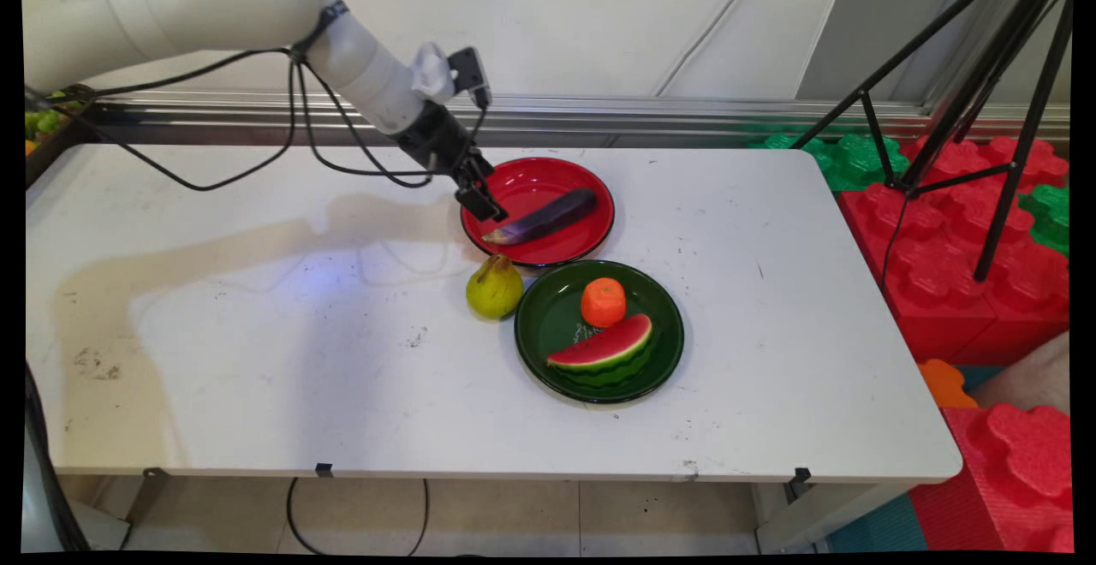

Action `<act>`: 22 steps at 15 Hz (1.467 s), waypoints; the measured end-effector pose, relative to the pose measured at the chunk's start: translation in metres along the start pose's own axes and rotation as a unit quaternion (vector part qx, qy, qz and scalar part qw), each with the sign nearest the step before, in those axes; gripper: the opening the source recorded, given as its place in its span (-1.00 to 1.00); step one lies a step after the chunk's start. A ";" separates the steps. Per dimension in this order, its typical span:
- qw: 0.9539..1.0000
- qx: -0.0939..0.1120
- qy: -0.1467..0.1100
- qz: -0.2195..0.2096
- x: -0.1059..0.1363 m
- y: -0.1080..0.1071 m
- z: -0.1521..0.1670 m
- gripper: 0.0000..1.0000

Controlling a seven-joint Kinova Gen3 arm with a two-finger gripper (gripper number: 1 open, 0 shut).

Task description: Pick up the eggplant from the red plate

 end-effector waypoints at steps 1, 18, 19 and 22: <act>1.000 -0.001 -0.001 0.000 0.003 0.001 0.007 1.00; 1.000 -0.009 -0.014 -0.020 0.017 0.004 0.070 1.00; 1.000 -0.009 -0.014 -0.021 0.017 0.004 0.071 1.00; 1.000 -0.010 -0.013 -0.022 0.019 0.004 0.075 -1.00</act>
